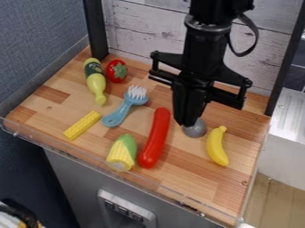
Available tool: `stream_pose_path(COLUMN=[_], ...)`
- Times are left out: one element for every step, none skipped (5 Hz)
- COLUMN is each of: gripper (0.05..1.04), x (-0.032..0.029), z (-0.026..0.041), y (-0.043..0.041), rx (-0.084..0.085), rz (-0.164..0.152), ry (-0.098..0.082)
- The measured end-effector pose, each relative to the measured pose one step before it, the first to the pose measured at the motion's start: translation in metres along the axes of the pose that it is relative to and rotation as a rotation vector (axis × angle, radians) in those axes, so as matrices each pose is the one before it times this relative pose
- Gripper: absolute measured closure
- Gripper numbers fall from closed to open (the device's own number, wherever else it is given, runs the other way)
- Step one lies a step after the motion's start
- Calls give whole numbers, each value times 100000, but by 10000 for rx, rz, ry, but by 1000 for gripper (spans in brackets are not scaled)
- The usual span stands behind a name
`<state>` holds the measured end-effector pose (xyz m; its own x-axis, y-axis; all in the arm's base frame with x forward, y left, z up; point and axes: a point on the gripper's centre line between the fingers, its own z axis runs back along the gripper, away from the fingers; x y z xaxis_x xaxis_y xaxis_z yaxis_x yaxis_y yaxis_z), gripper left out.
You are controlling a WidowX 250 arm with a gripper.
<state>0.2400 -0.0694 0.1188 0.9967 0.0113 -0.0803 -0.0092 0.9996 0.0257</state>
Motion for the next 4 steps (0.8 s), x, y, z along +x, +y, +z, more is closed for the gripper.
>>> stream_pose_path(gripper=[1024, 1001, 850, 595], x=[2257, 3433, 3864, 3705], z=[-122, 302, -59, -389], y=[1967, 3327, 3567, 2965], rx=[-76, -138, -116, -130], rz=[1162, 1794, 2084, 2367], ry=[25, 16, 78, 77])
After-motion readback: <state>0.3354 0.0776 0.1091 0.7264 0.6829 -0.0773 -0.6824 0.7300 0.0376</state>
